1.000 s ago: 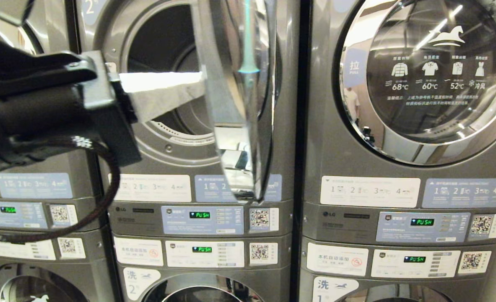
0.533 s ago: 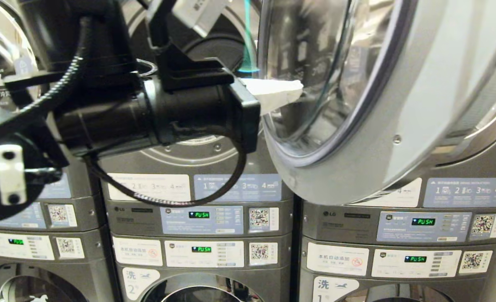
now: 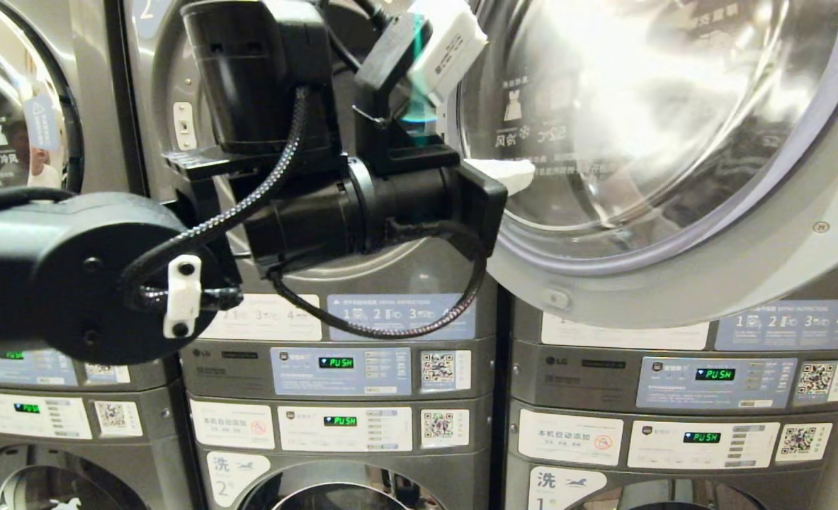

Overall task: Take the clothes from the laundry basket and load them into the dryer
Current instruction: Open the dryer

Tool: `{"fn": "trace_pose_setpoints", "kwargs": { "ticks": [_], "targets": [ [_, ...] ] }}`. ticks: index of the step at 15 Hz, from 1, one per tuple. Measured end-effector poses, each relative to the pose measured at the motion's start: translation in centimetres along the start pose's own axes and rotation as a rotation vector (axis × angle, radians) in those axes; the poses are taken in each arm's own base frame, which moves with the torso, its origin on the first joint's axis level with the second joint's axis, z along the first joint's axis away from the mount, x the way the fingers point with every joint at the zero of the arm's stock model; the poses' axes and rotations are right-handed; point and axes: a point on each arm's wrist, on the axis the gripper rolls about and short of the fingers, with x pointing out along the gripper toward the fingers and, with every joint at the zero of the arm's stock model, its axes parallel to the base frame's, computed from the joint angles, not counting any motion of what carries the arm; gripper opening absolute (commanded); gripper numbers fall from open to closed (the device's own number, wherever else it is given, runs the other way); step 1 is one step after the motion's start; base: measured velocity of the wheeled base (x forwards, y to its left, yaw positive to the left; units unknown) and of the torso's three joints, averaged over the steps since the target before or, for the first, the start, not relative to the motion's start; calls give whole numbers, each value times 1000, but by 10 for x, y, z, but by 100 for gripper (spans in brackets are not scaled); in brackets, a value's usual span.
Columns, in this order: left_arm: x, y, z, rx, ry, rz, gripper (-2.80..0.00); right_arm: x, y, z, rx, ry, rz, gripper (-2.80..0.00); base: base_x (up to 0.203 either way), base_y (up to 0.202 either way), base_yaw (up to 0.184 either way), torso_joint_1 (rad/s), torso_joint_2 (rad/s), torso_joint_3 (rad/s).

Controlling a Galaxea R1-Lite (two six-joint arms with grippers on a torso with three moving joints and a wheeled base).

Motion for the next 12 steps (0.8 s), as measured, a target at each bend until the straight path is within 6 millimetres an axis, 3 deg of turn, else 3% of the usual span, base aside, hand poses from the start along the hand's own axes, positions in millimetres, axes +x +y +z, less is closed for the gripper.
{"fn": "trace_pose_setpoints", "kwargs": {
  "ticks": [4, 6, 8, 10, 12],
  "targets": [
    [-39, 48, -23, -151, 87, 263, -280, 0, 0, 0, 1, 0, 1, -280, 0, 0, 0, 0, 0, 0],
    [-81, 77, -45, -205, 159, 410, -280, 0, 0, 0, 1, 0, 2, -280, 0, 0, 0, 0, 0, 0],
    [-136, 95, -69, -250, 241, 576, -280, 0, 0, 0, 0, 0, 3, -280, 0, 0, 0, 0, 0, 0],
    [-193, 91, -89, -289, 304, 733, -280, 0, 0, 0, -1, 0, 4, -280, 0, 0, 0, 0, 0, 0],
    [-237, 66, -102, -313, 342, 838, -280, 0, 0, 0, -2, 0, 7, -280, 0, 0, 0, 0, 0, 0]
  ]
}}
